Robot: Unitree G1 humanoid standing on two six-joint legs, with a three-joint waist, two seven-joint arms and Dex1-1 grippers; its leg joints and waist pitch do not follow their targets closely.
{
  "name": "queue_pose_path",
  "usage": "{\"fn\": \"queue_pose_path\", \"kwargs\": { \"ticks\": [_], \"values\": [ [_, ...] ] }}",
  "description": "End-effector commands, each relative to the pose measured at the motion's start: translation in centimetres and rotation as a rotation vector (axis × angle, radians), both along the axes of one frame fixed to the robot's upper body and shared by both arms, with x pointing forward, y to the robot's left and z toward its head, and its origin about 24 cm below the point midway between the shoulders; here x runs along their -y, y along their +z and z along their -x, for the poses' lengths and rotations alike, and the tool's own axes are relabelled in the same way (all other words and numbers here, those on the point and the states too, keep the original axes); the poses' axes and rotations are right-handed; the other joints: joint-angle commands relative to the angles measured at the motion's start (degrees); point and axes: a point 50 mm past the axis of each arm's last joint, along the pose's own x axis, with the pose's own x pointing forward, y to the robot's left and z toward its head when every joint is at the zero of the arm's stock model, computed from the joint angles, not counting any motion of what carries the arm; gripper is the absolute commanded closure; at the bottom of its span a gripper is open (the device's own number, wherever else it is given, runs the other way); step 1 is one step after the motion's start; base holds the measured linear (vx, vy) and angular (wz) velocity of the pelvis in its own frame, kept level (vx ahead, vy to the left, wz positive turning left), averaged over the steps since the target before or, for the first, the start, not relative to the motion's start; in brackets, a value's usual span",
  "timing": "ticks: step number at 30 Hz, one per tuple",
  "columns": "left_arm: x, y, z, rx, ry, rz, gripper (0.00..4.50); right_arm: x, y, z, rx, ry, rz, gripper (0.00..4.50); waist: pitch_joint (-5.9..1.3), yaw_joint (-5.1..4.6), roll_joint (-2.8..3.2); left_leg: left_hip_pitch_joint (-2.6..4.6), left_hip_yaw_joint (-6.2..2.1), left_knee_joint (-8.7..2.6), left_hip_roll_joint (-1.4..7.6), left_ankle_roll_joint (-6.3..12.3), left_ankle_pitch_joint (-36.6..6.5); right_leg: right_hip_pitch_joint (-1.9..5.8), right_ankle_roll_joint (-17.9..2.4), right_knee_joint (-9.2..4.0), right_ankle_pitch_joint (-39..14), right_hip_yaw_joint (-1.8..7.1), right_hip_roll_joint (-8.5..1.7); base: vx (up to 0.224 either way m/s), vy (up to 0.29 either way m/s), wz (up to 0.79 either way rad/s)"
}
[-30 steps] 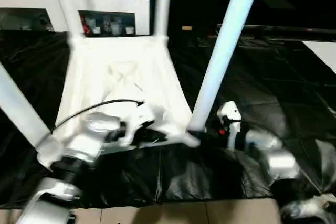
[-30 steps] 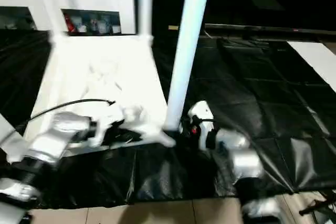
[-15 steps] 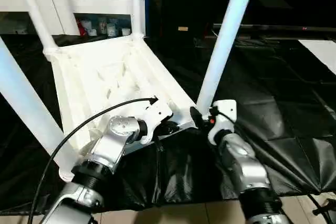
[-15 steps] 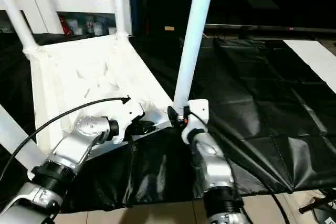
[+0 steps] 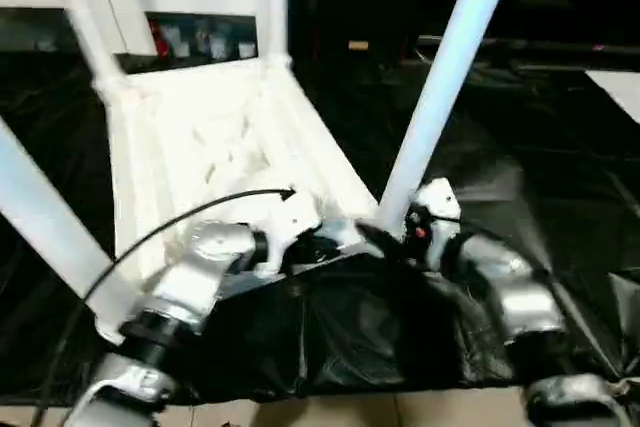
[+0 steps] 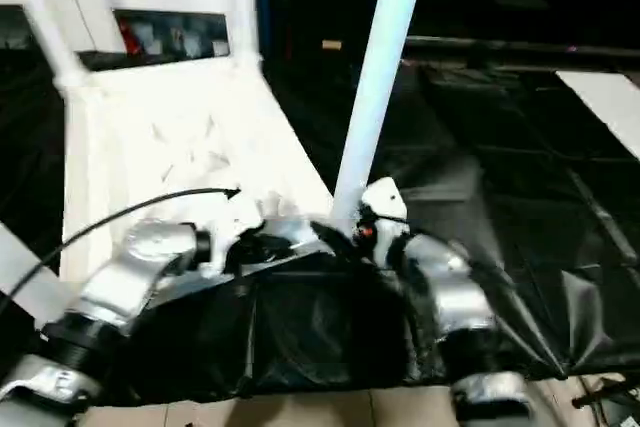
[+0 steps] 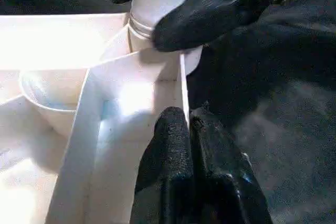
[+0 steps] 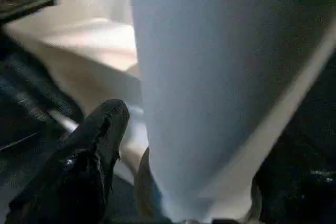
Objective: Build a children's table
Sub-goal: Rotate leg to tighten
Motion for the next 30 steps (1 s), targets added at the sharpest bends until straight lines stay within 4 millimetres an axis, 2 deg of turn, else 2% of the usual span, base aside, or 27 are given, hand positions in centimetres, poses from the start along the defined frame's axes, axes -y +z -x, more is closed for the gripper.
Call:
{"fn": "queue_pose_path", "kwargs": {
  "ticks": [1,2,3,4,8,12,13,14,16,20,21,23,26,27,29,30],
  "values": [
    [0.2,-1.6,1.0,-0.078,-0.049,-0.002,4.5,-0.7,-0.4,0.7,-0.063,0.146,-0.015,1.07,-2.22,0.03,-0.65,-0.18,-0.13,-2.78,2.19,8.85,-3.2,3.17,-15.2,-3.4,0.8,2.24,-3.43,0.0,0.0,0.0],
    [-0.5,-1.7,1.1,-0.089,-0.062,-0.027,4.5,-0.5,-0.3,0.8,-0.09,0.228,-0.01,1.07,-2.15,0.04,-0.6,-0.05,-0.12,-2.88,2.33,8.2,-4.2,3.01,-15.0,-3.58,-1.0,2.3,-3.52,0.0,0.0,0.0],
    [-0.6,-1.7,1.1,-0.091,-0.064,-0.03,4.5,-0.4,-0.3,0.8,-0.093,0.238,-0.009,1.15,-2.21,-0.09,-0.71,-0.19,-0.23,-2.91,2.25,7.61,-4.8,3.18,-14.9,-3.57,-2.4,2.24,-3.61,0.0,0.0,0.0],
    [-1.0,-1.7,1.1,-0.094,-0.067,-0.043,4.5,-0.4,-0.3,0.9,-0.108,0.277,-0.006,1.15,-2.18,-0.01,-0.63,-0.02,-0.18,-2.9,2.28,7.2,-5.3,3.0,-14.9,-3.71,-3.3,2.25,-3.61,0.0,0.0,0.0],
    [-1.8,-1.7,1.0,-0.079,-0.077,-0.087,4.5,-0.6,-0.2,0.7,-0.116,0.329,0.002,1.51,-2.24,0.11,-0.77,-0.1,-0.29,-2.93,2.34,6.47,-4.6,3.08,-14.9,-3.49,-2.8,2.29,-3.75,0.0,0.0,0.0],
    [-2.4,-1.3,0.4,-0.038,-0.015,-0.093,4.5,-1.2,-0.2,0.5,-0.113,0.34,-0.008,1.85,-2.25,0.25,-1.02,-0.07,-0.17,-2.78,2.28,6.26,-3.9,3.05,-15.1,-3.31,-1.8,2.29,-3.72,0.0,0.0,0.0],
    [-2.4,-1.2,0.4,-0.04,-0.013,-0.084,4.06,-1.2,-0.2,0.6,-0.114,0.345,-0.011,1.94,-2.21,0.3,-1.06,-0.07,-0.16,-2.78,2.28,6.06,-4.2,3.04,-14.9,-3.36,-2.4,2.31,-3.74,0.0,0.0,0.0],
    [-2.5,-1.2,0.4,-0.052,-0.015,-0.087,4.06,-1.3,-0.2,0.6,-0.115,0.351,-0.014,1.94,-2.2,0.3,-1.09,-0.05,-0.16,-2.8,2.31,5.89,-4.5,2.99,-14.8,-3.36,-2.9,2.31,-3.75,0.0,0.0,0.0],
    [-2.9,-1.1,0.5,-0.09,-0.012,-0.107,3.89,-1.6,-0.5,0.8,-0.117,0.368,-0.021,2.05,-2.21,0.31,-0.8,-0.02,-0.22,-2.86,2.35,5.25,-5.1,2.95,-14.6,-3.37,-3.9,2.33,-3.77,0.0,0.0,0.0],
    [-3.0,-1.1,0.0,-0.06,0.023,-0.12,3.64,-1.6,-0.6,1.0,-0.117,0.374,-0.023,2.12,-2.18,0.2,-0.76,0.04,-0.23,-2.91,2.31,4.63,-5.8,2.89,-14.6,-3.47,-4.0,2.33,-3.66,0.0,0.0,0.0],
    [-3.3,-1.3,0.0,-0.1,0.021,-0.147,3.64,-1.7,-0.6,1.0,-0.118,0.377,-0.027,2.12,-2.14,0.19,-0.46,0.07,-0.26,-2.97,2.29,4.56,-6.2,2.9,-14.7,-3.45,-3.8,2.35,-3.62,0.0,0.0,0.0],
    [-3.6,-1.5,0.2,-0.131,0.008,-0.177,3.56,-1.7,-0.6,1.1,-0.116,0.379,-0.027,2.3,-2.1,0.18,-0.61,0.06,-0.31,-3.04,2.29,4.17,-6.9,2.94,-14.6,-3.58,-4.8,2.34,-3.65,0.0,0.0,0.0],
    [-3.8,-1.6,0.2,-0.134,0.007,-0.195,3.56,-1.8,-0.7,1.1,-0.113,0.381,-0.027,2.4,-2.12,0.16,-0.63,0.0,-0.35,-3.03,2.27,3.92,-6.9,2.96,-14.4,-3.6,-5.1,2.36,-3.7,0.0,0.0,0.0],
    [-3.8,-1.6,0.2,-0.143,0.012,-0.194,3.56,-1.8,-0.7,1.1,-0.112,0.381,-0.028,2.43,-2.1,0.1,-0.41,0.04,-0.33,-3.04,2.26,3.67,-7.3,2.92,-14.4,-3.64,-5.2,2.38,-3.64,0.0,0.0,0.0],
    [-3.8,-1.5,0.1,-0.157,0.015,-0.185,3.85,-1.7,-0.6,1.1,-0.108,0.38,-0.026,2.46,-2.14,0.12,-0.44,0.01,-0.39,-3.06,2.26,3.63,-7.0,3.02,-14.5,-3.6,-5.2,2.35,-3.66,0.0,0.0,0.0],
    [-3.8,-1.5,0.0,-0.16,0.019,-0.178,3.85,-1.7,-0.6,1.0,-0.105,0.379,-0.025,2.46,-2.2,0.1,-0.2,0.03,-0.4,-3.04,2.26,3.57,-6.7,3.01,-14.7,-3.55,-4.5,2.35,-3.62,0.0,0.0,0.0]
  ]
}}
